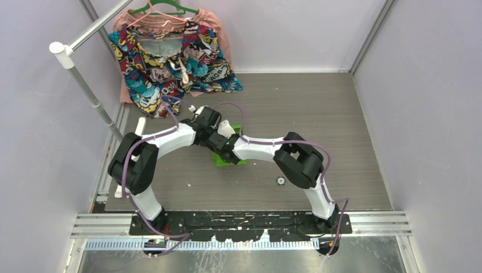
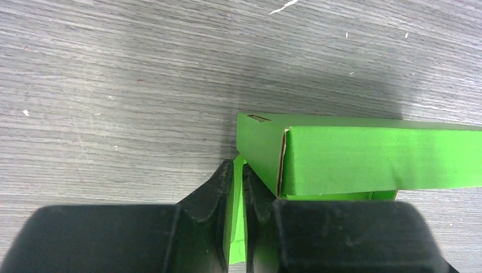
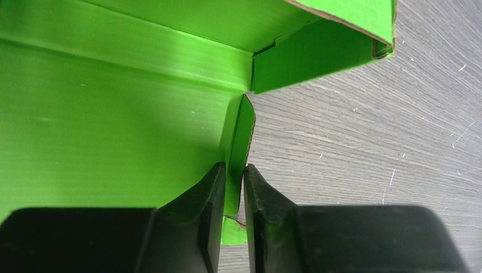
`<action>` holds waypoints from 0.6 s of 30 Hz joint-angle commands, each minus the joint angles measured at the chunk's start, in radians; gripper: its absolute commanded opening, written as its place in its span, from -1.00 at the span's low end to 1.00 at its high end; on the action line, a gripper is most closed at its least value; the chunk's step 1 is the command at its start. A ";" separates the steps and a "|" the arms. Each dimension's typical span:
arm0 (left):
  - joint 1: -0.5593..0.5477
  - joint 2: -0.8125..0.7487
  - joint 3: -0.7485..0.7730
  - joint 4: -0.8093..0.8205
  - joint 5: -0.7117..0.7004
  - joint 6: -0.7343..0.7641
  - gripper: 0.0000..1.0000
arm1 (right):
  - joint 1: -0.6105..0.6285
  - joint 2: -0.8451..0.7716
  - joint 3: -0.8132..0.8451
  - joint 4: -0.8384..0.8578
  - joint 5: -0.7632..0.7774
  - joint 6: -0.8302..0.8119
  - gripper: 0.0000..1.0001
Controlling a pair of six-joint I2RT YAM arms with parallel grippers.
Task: Fold the paper box
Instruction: Fold the paper box at the center of the board.
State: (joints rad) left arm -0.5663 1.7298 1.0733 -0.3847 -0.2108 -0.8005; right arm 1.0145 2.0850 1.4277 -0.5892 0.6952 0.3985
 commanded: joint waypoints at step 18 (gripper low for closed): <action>-0.099 -0.019 0.043 0.016 0.020 0.021 -0.77 | 0.043 -0.071 -0.168 0.355 -0.480 0.000 -0.41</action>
State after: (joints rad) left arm -0.6086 1.7161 1.0901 -0.4030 -0.2283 -0.8013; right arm 1.0019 1.9842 1.2884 -0.4320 0.5953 0.3916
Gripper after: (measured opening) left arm 0.115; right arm 0.274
